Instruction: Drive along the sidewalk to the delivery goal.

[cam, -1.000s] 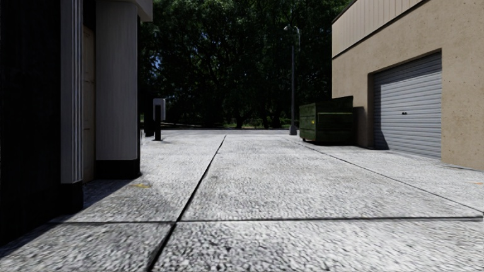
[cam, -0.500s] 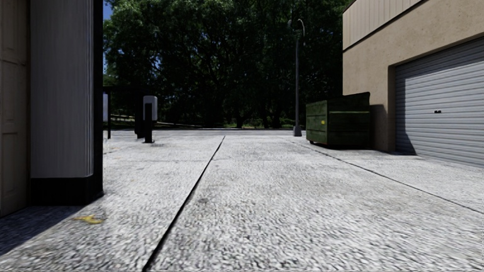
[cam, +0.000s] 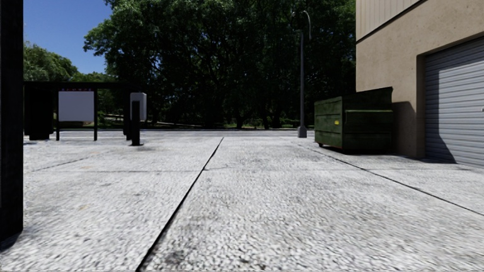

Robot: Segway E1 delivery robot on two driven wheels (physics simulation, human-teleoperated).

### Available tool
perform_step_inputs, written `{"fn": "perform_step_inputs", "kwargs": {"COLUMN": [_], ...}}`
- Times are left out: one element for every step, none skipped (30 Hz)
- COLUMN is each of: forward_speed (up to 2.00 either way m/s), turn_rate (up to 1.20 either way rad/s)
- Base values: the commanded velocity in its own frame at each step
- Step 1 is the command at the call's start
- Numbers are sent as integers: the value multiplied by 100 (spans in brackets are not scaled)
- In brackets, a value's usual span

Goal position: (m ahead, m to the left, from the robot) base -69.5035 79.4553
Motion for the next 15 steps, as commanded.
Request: {"fn": "perform_step_inputs", "kwargs": {"forward_speed": [200,200,200,200,200,200,200,200,200,200,200,200,200,200,200], "turn_rate": [0,0,0,0,0,0,0,0,6,17,30,30,40,45,47]}}
